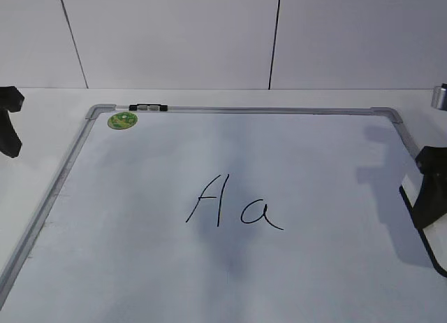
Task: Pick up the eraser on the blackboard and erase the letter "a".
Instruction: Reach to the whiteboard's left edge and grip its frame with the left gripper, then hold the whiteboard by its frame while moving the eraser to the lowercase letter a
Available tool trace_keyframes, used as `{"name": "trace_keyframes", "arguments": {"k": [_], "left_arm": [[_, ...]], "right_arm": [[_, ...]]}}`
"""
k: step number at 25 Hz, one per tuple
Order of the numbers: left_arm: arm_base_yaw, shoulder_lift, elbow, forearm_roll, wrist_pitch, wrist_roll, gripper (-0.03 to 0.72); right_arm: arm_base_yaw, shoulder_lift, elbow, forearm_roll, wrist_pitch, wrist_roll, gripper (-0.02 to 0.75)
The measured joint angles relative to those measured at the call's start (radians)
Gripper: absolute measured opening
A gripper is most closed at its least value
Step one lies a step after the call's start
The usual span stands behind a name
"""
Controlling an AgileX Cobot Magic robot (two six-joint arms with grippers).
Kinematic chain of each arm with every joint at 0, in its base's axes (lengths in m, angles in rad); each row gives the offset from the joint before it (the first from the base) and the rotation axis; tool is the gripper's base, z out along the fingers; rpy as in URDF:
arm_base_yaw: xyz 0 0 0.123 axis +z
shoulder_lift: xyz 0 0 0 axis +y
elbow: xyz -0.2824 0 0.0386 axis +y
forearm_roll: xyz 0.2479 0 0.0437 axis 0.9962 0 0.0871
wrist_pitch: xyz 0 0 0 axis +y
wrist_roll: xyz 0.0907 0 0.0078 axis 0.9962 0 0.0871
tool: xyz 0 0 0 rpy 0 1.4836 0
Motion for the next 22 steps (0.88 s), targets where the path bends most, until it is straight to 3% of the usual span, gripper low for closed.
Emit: {"name": "trace_keyframes", "arguments": {"k": [7,17,22], "left_arm": [[0.000,0.079,-0.010,-0.050,-0.024,0.025,0.333],[0.000,0.194,-0.083,-0.056,-0.019,0.031,0.333],[0.000,0.256,-0.104,-0.056,-0.021,0.031,0.328]], "right_arm": [[0.012,0.034,-0.067,-0.027,0.033,0.009,0.535],[0.196,0.128,-0.203,-0.165,0.037,0.078,0.535],[0.222,0.151,-0.256,-0.181,0.041,0.090,0.535]]}}
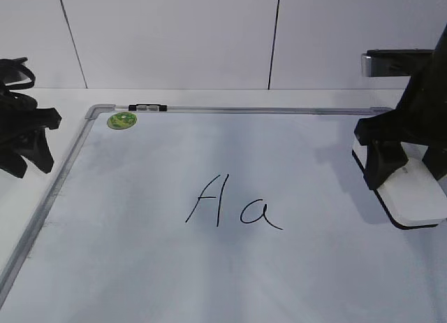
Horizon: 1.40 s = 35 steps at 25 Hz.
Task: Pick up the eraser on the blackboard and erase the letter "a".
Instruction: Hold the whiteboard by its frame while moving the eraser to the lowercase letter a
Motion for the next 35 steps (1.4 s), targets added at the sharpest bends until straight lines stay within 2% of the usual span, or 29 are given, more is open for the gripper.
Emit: {"name": "trace_keyframes", "arguments": {"k": [6,14,35], "left_arm": [[0.000,0.058,0.000,0.007,-0.037,0.000,0.324],[0.000,0.090,0.000,0.014,-0.074,0.002,0.270],[0.000,0.155,-0.008,0.014,-0.077,0.012,0.242]], "right_arm": [[0.000,0.025,-0.005,-0.006,0.000,0.004,0.535],[0.000,0.025,-0.005,-0.006,0.002,0.004,0.535],[0.000,0.025,-0.005,-0.006,0.002,0.004,0.534]]}}
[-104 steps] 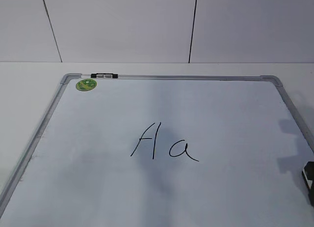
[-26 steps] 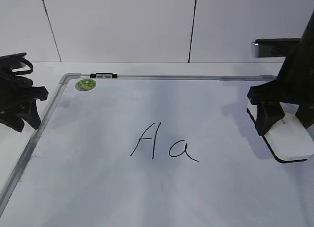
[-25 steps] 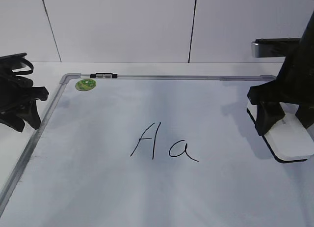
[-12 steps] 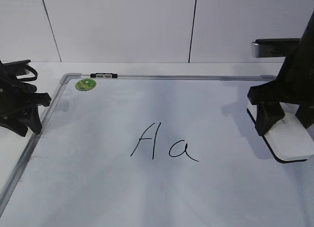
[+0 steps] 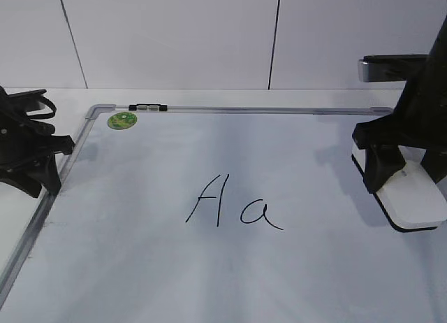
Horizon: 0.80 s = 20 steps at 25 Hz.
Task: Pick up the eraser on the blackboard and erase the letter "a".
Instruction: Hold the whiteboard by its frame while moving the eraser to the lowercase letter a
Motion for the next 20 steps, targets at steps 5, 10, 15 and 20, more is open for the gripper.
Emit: {"name": "trace_keyframes", "arguments": {"k": [5,10,15,20], "left_arm": [[0.000,0.002,0.000,0.000,0.002,0.000,0.199],[0.000,0.002,0.000,-0.004,0.002,0.013,0.113],[0.000,0.002,-0.002,-0.004,0.002,0.027,0.024],[0.000,0.002,-0.004,-0.004,0.002,0.035,0.016]], "right_arm": [[0.000,0.000,0.000,0.000,0.000,0.000,0.534],[0.000,0.000,0.000,0.000,0.000,0.000,0.534],[0.000,0.000,0.000,0.000,0.000,0.000,0.534],[0.000,0.000,0.000,0.000,0.000,0.000,0.534]]}}
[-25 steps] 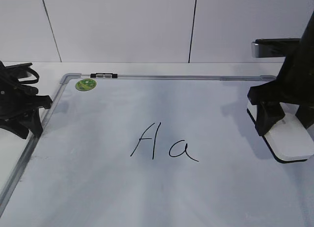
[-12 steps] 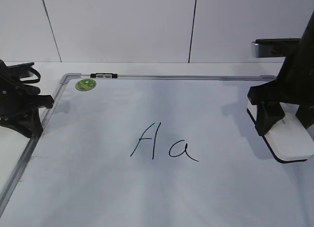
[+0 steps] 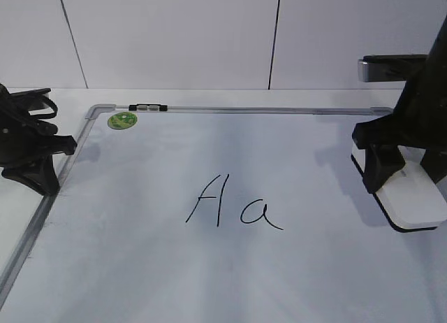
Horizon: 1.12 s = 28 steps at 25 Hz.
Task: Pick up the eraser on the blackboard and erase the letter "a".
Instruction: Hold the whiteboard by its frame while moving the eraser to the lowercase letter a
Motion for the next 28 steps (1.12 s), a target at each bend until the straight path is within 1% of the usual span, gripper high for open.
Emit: {"name": "trace_keyframes", "arguments": {"k": [6,15,17,22,28], "left_arm": [[0.000,0.000,0.000,0.000,0.000,0.002,0.016],[0.000,0.000,0.000,0.000,0.000,0.002,0.016],[0.000,0.000,0.000,0.000,0.000,0.002,0.016],[0.000,0.000,0.000,0.000,0.000,0.002,0.016],[0.000,0.000,0.000,0.000,-0.001,0.002,0.016]], "right_arm": [[0.000,0.005,-0.003,0.011,0.002,-0.007,0.534],[0.009,0.079,-0.063,0.029,0.002,-0.014,0.534],[0.029,0.099,-0.070,0.027,0.002,-0.013,0.534],[0.125,0.163,-0.086,-0.002,0.002,-0.013,0.534],[0.228,0.241,-0.170,-0.011,0.002,-0.011,0.534]]}}
